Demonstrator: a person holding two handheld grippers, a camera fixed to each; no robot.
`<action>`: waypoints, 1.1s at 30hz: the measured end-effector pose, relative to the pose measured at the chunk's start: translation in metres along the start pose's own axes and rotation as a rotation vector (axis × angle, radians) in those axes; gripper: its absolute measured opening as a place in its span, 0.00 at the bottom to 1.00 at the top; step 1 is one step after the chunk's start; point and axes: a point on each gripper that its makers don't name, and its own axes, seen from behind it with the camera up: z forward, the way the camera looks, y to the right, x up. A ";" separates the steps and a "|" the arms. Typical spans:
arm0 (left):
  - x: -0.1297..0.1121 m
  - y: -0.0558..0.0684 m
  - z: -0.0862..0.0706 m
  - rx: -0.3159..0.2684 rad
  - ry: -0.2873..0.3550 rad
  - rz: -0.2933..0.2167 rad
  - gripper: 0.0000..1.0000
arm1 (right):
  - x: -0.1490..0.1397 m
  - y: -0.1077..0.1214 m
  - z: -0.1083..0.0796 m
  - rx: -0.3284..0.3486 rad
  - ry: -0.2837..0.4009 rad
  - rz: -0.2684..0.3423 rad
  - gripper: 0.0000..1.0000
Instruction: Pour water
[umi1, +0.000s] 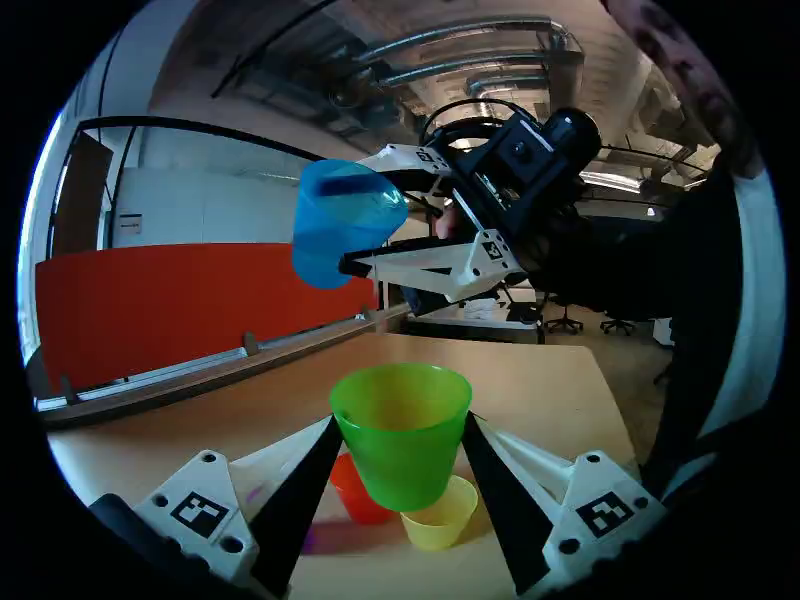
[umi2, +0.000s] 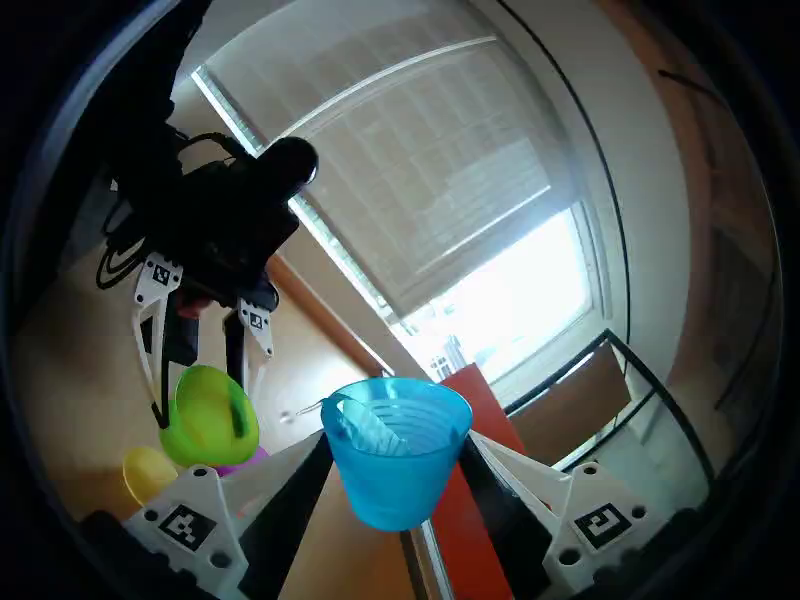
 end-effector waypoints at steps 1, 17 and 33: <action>0.000 0.000 0.000 -0.001 0.000 -0.001 0.84 | 0.000 0.000 0.000 0.001 -0.002 -0.002 0.88; 0.000 0.000 0.003 -0.004 0.005 0.002 0.84 | -0.004 -0.003 0.004 0.008 -0.015 -0.034 0.88; 0.003 0.002 0.002 -0.006 0.007 0.009 0.84 | 0.000 -0.001 0.002 0.005 -0.013 -0.063 0.88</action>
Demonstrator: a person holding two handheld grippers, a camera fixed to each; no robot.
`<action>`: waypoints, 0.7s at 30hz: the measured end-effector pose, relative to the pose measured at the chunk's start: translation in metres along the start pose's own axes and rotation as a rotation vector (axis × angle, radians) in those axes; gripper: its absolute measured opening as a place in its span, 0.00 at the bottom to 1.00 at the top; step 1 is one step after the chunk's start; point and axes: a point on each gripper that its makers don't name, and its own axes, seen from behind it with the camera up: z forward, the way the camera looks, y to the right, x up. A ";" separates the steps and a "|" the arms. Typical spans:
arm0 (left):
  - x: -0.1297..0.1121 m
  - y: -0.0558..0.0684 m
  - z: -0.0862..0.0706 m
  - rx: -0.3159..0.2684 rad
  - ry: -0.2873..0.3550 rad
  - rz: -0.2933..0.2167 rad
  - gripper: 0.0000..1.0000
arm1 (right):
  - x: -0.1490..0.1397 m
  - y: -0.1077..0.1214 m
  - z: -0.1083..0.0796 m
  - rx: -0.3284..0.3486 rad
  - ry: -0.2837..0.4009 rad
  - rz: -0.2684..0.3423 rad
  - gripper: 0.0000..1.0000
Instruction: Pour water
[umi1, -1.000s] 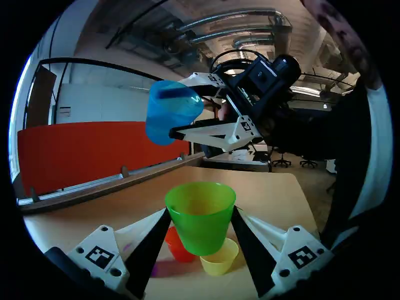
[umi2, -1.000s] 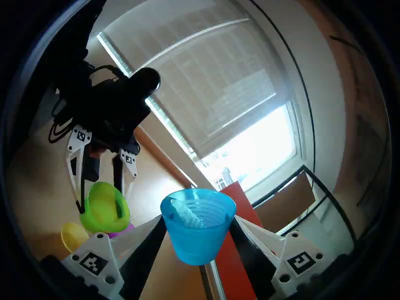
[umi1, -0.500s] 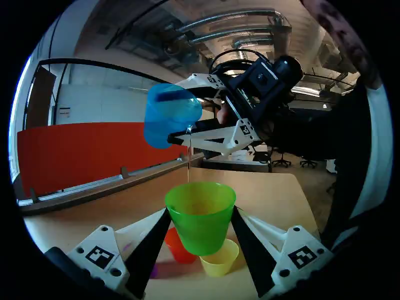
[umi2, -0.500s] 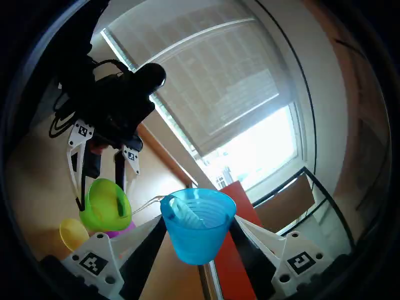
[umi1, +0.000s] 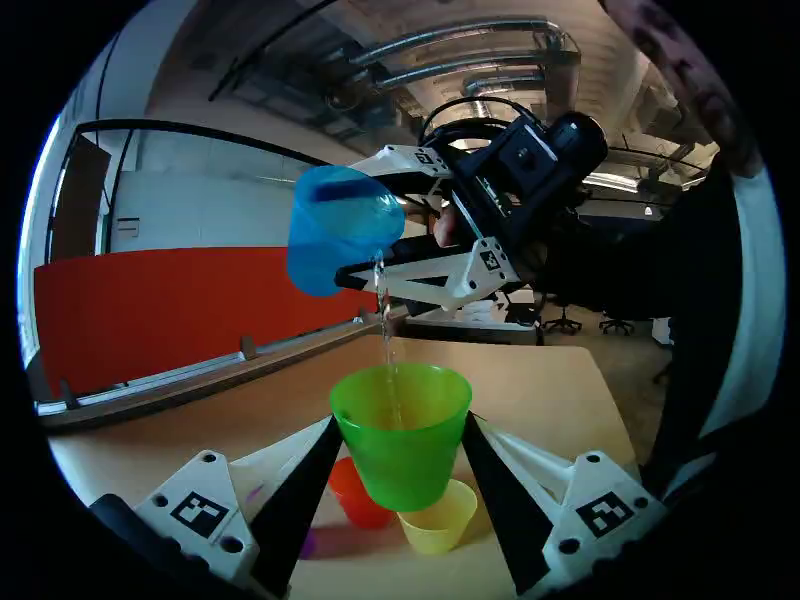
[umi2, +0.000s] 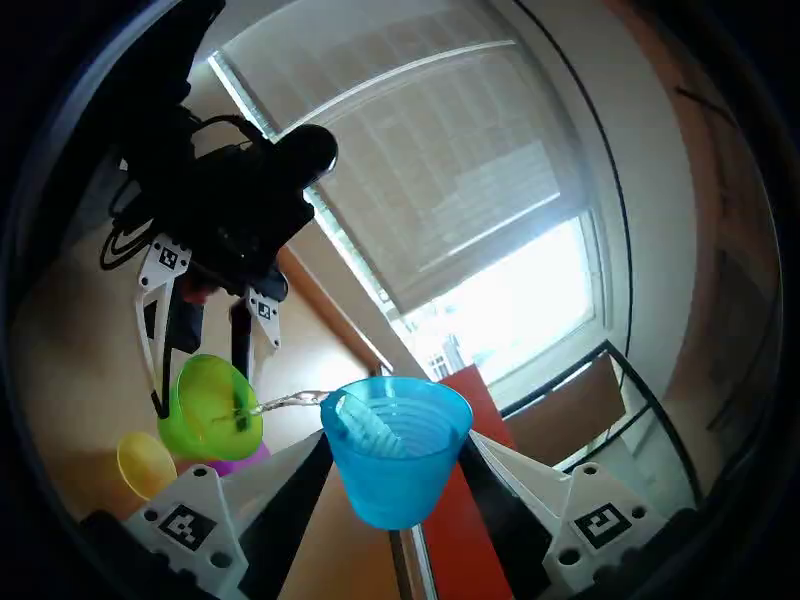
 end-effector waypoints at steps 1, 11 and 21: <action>0.000 0.000 0.000 0.000 -0.001 0.001 0.84 | 0.000 0.000 0.000 0.001 0.000 -0.001 0.88; 0.004 0.000 0.000 -0.002 0.004 0.001 0.84 | 0.000 0.002 -0.003 0.000 0.001 -0.016 0.88; 0.003 0.000 0.000 0.003 0.001 0.010 0.84 | 0.000 0.004 -0.004 -0.003 0.000 -0.037 0.88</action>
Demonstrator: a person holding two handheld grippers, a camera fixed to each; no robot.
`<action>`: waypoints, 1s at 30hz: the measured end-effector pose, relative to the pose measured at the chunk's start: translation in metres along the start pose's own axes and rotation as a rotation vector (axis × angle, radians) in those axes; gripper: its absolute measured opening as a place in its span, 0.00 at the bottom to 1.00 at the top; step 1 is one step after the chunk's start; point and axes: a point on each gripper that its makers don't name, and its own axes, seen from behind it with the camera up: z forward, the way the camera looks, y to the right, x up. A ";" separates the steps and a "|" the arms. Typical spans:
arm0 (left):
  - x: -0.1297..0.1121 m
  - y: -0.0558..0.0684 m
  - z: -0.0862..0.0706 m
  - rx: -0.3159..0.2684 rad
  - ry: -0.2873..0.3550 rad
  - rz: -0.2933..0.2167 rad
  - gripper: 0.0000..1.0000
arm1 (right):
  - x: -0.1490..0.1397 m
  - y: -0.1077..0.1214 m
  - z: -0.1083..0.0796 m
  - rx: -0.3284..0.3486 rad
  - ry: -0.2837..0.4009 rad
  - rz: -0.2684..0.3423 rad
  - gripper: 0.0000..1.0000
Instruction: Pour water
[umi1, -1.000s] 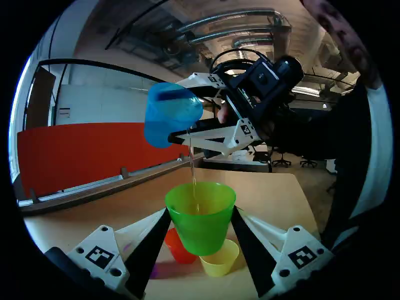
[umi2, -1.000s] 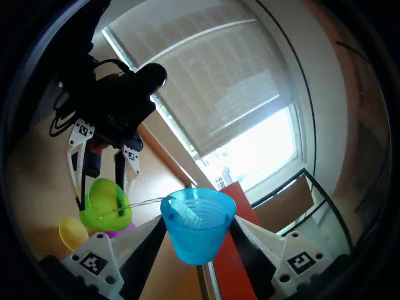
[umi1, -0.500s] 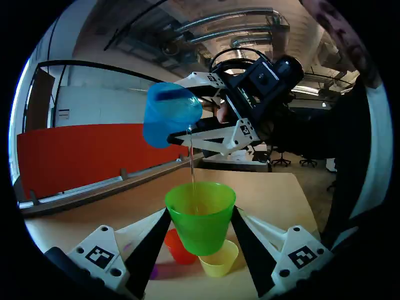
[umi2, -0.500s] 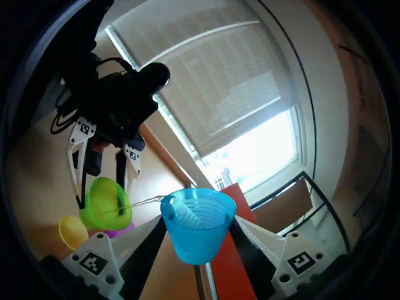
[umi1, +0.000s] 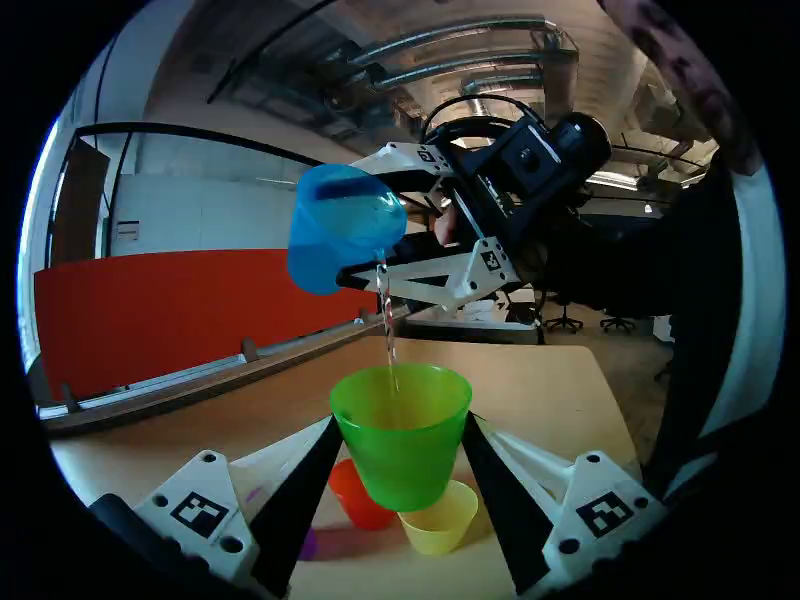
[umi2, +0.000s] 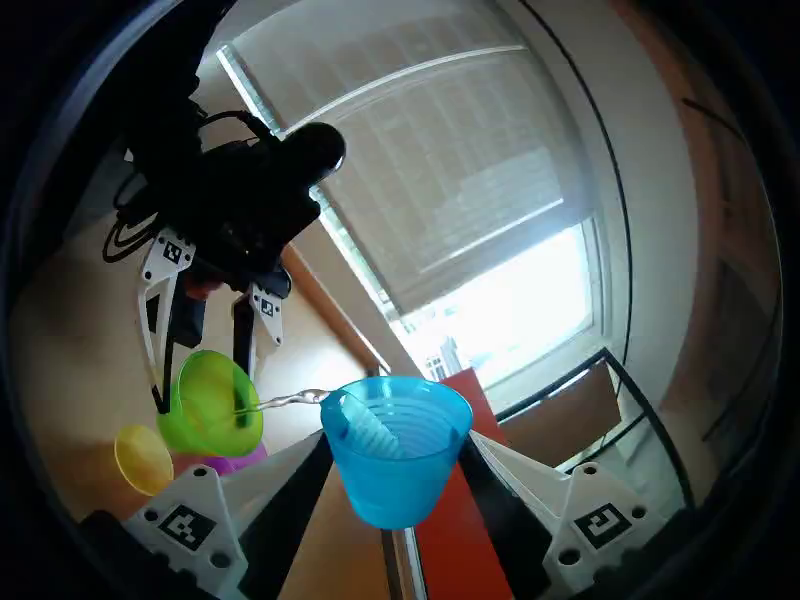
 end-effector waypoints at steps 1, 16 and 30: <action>0.000 0.000 0.000 0.000 0.000 -0.001 0.84 | 0.000 0.000 0.000 0.000 0.000 -0.002 0.88; 0.000 0.001 0.000 0.000 0.001 0.004 0.84 | 0.003 0.000 0.001 -0.002 0.000 -0.035 0.88; -0.001 0.004 0.000 0.002 -0.004 0.015 0.84 | 0.003 0.003 -0.001 -0.009 -0.002 -0.057 0.88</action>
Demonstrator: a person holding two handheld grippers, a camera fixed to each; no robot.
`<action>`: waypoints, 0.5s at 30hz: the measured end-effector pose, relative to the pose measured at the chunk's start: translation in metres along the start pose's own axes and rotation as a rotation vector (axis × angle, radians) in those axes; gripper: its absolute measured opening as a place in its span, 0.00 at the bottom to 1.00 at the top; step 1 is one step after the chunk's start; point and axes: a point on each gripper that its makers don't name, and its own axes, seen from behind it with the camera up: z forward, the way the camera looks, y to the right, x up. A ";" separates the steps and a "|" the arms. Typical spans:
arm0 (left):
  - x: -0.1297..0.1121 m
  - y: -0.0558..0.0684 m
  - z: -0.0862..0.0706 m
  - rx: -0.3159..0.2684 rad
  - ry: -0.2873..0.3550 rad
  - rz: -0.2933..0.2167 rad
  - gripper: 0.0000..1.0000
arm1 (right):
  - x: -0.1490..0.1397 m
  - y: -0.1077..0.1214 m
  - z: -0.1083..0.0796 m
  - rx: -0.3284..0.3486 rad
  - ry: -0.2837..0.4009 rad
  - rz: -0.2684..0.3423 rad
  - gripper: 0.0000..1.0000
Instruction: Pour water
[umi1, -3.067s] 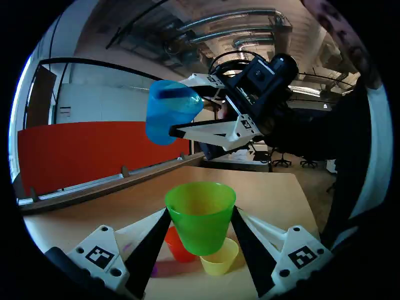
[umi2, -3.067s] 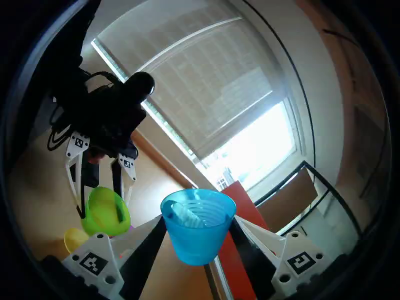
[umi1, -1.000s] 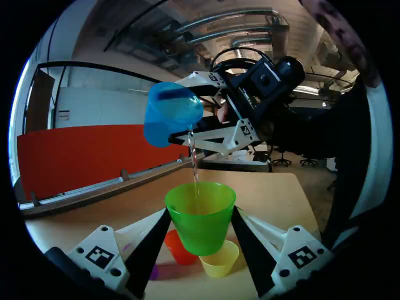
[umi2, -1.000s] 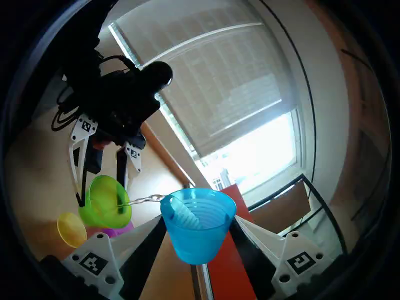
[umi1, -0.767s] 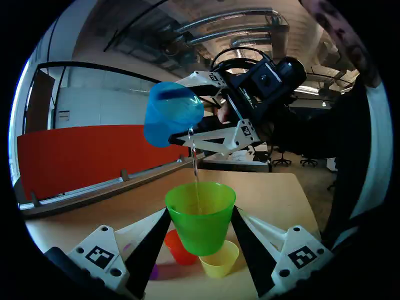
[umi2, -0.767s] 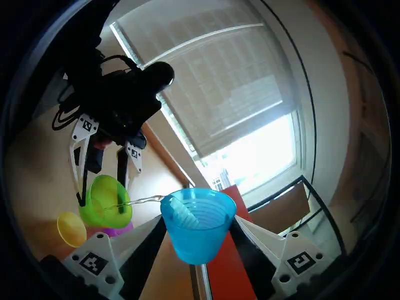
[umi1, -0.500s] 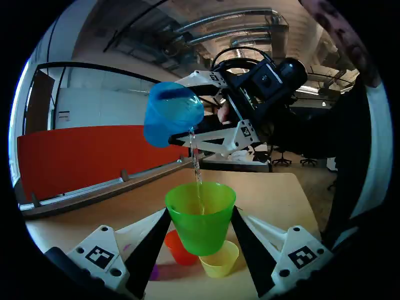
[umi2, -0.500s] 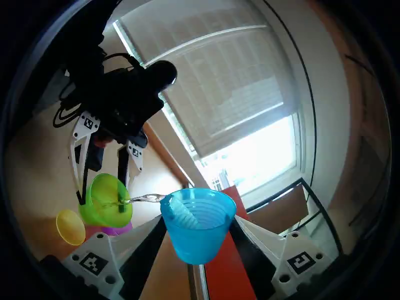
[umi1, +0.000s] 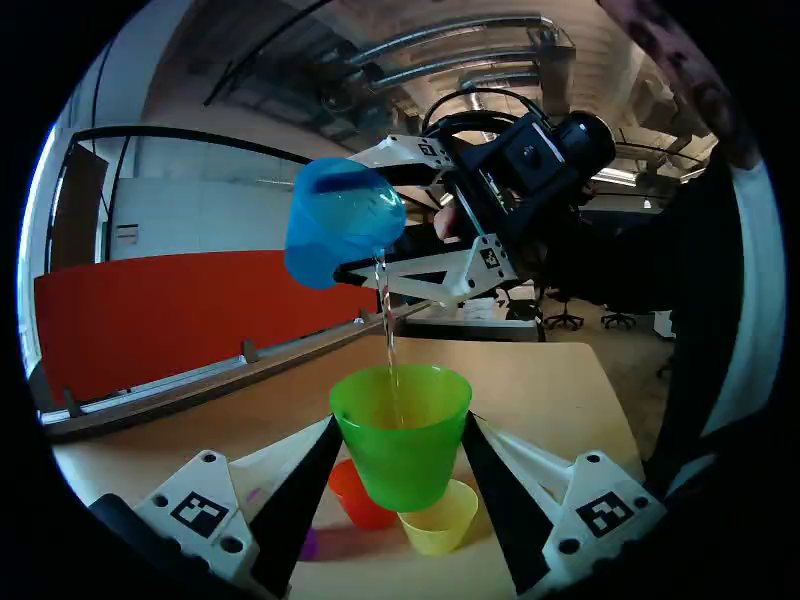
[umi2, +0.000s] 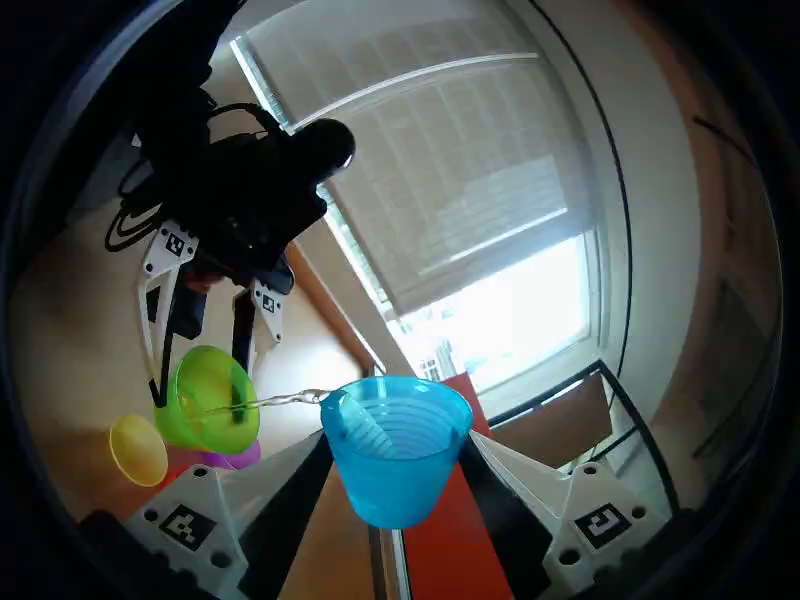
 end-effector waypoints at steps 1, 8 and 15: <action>0.000 0.000 0.000 0.000 -0.001 0.000 0.84 | 0.000 0.000 0.000 -0.001 0.000 -0.003 0.88; 0.000 0.001 0.002 -0.003 -0.002 0.004 0.84 | -0.001 0.000 -0.002 -0.002 -0.002 -0.018 0.88; 0.001 0.001 0.003 -0.004 -0.003 0.004 0.84 | -0.002 0.002 -0.004 -0.005 -0.005 -0.031 0.88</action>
